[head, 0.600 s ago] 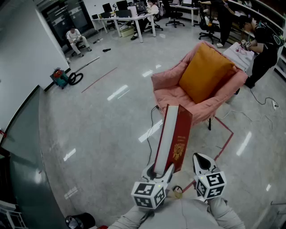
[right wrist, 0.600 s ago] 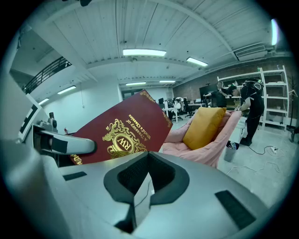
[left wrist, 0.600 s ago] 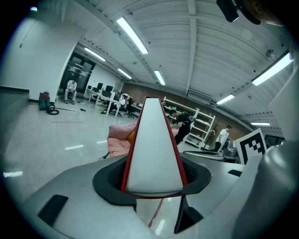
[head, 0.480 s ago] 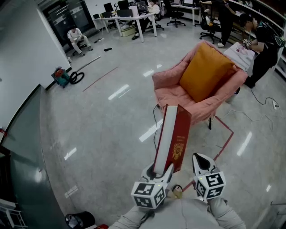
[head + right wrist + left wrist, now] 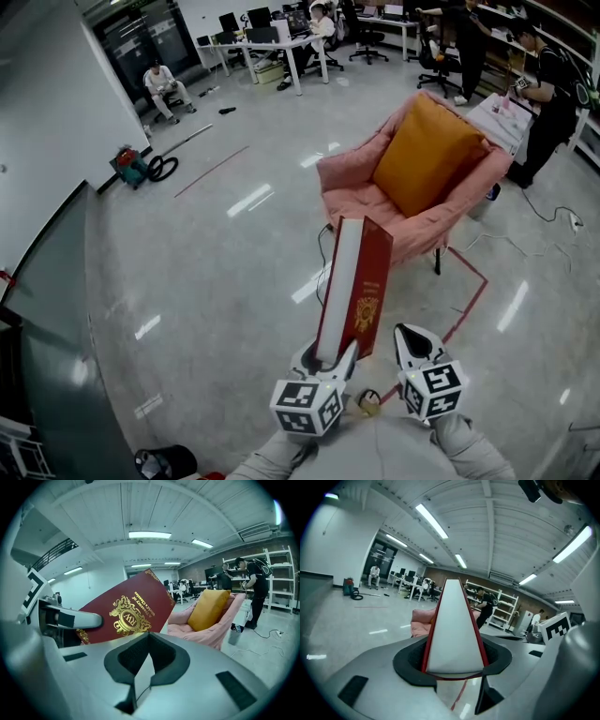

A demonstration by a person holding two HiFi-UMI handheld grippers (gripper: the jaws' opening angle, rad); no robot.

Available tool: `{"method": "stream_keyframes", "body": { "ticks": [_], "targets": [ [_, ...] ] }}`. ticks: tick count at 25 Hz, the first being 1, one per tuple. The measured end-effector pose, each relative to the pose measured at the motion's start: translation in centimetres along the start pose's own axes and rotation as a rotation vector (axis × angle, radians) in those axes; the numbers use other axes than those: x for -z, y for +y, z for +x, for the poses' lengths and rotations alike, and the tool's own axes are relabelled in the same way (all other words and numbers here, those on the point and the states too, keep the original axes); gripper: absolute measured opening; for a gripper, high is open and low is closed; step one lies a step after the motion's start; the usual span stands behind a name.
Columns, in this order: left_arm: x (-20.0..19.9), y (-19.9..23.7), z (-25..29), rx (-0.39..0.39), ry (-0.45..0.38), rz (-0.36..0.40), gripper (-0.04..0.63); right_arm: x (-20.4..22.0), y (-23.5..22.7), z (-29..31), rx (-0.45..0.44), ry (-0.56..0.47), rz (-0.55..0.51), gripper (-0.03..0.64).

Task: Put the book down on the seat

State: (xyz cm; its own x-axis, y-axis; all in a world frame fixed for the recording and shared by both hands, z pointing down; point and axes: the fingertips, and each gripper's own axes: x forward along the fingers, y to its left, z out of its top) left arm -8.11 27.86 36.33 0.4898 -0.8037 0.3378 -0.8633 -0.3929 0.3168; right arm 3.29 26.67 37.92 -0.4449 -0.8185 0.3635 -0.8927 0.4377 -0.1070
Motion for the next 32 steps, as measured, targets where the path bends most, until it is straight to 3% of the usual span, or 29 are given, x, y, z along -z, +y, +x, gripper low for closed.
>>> {"method": "stream_keyframes", "body": {
  "ticks": [6,11,22,32],
  "targets": [
    [0.1,-0.3,0.4,-0.013,-0.009,-0.002,0.245,0.0,-0.6,-0.3,-0.015,-0.006,-0.021,0.005],
    [0.5,-0.6,1.1,-0.022,-0.002,-0.006,0.245,0.1,-1.2,-0.2,-0.049,-0.01,0.033,0.005],
    [0.8,-1.9,2.8,-0.016,0.014,-0.017,0.245,1.5,-2.5,-0.4,-0.047,0.025,0.048,0.005],
    [-1.2,0.0,6.5,-0.032,0.016,-0.034,0.245,0.1,-5.0,3.5,-0.052,0.046,0.042,0.005]
  ]
}}
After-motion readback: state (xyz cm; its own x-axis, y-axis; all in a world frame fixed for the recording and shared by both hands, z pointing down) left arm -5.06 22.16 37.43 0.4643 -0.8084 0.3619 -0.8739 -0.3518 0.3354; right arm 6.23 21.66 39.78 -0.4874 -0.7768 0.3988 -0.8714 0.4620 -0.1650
